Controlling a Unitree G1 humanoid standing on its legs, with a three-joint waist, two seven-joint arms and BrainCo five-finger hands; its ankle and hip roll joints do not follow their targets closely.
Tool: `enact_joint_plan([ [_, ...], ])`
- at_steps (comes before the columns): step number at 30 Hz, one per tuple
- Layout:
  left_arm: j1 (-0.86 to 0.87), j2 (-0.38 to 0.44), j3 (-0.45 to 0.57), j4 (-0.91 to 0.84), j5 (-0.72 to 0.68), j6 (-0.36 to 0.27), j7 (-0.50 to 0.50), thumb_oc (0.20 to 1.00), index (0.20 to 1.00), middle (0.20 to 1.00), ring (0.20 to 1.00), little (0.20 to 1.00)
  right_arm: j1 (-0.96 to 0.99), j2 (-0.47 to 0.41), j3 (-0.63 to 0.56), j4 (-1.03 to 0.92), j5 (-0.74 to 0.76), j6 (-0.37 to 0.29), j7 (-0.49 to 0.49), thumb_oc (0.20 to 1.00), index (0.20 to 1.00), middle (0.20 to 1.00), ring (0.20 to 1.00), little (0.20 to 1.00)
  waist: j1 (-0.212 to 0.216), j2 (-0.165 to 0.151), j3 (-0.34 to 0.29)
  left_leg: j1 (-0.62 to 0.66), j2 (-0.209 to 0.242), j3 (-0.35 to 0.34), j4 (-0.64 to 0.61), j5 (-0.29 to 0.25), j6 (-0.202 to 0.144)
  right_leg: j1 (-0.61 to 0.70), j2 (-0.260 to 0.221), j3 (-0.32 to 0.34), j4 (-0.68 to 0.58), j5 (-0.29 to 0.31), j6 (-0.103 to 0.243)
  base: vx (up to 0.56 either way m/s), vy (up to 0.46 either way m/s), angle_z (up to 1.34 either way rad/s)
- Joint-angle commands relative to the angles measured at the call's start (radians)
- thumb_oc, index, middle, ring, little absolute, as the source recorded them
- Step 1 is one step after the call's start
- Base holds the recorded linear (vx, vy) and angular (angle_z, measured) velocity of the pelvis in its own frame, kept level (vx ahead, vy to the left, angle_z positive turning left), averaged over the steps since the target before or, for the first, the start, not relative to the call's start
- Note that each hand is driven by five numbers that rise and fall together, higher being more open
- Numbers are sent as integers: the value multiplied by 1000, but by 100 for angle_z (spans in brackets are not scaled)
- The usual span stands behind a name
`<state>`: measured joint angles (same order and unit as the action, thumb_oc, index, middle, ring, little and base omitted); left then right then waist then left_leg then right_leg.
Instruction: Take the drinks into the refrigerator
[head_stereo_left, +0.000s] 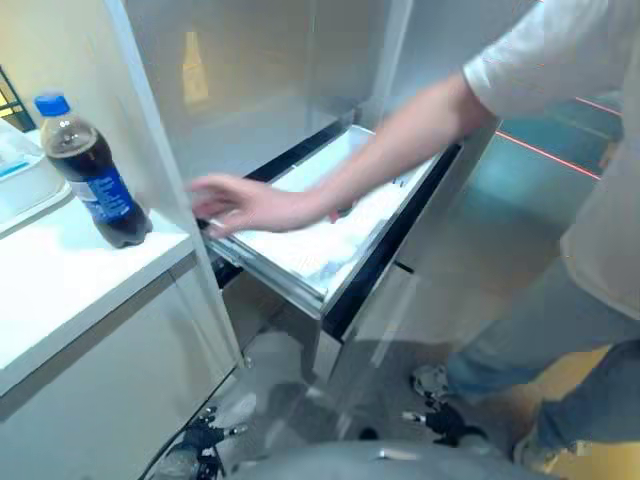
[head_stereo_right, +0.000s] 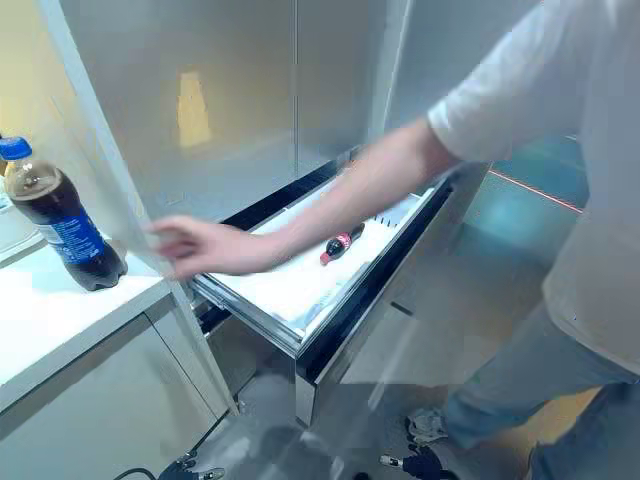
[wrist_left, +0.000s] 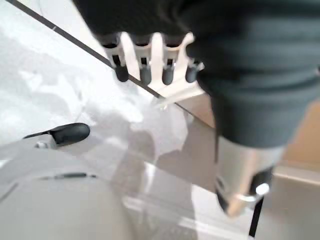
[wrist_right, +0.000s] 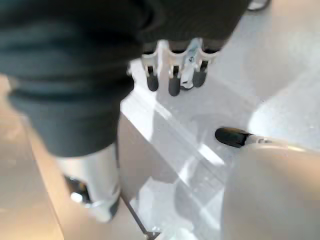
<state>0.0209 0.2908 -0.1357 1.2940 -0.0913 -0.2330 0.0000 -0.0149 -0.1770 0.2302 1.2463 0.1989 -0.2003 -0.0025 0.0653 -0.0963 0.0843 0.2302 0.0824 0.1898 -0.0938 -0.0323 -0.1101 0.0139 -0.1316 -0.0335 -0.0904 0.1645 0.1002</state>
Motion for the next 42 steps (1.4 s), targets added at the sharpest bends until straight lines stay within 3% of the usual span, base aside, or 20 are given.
enact_joint_plan([
  [1,-99,-35,-15,11,13,-41,11,1000,1000,1000,1000,1000,-122,-64,2,-7,25,-32,-11,1000,1000,1000,1000,1000,-13,49,75,-63,-68,-70,7,-24,92,77,20,-60,46,-85,14,238,-101,111],
  [30,-105,-47,-33,-59,-50,-63,22,1000,1000,1000,1000,1000,-132,-76,-12,-40,75,-54,-26,1000,1000,1000,1000,1000,-10,53,79,-60,-69,-72,7,-23,92,83,16,-66,40,-80,15,0,0,0],
  [33,-99,-37,-38,-196,-104,-89,36,1000,1000,1000,1000,1000,-129,-87,-35,-126,126,-82,-46,1000,1000,1000,1000,1000,-12,53,82,-61,-68,-73,7,-22,93,83,16,-66,41,-80,15,0,0,0],
  [39,-34,60,-15,-728,-228,-148,0,1000,1000,1000,1000,1000,-103,-134,-118,-411,198,-141,-86,1000,1000,1000,1000,1000,-10,52,94,-66,-67,-77,7,-20,97,71,14,-65,51,-78,21,-5,-2,0],
  [42,-24,78,15,-851,-268,-162,-2,1000,1000,1000,1000,1000,-100,-154,-143,-521,198,-160,-102,1000,1000,1000,1000,1000,-10,51,93,-67,-66,-76,7,-23,97,70,13,-63,50,-78,22,0,0,0],
])
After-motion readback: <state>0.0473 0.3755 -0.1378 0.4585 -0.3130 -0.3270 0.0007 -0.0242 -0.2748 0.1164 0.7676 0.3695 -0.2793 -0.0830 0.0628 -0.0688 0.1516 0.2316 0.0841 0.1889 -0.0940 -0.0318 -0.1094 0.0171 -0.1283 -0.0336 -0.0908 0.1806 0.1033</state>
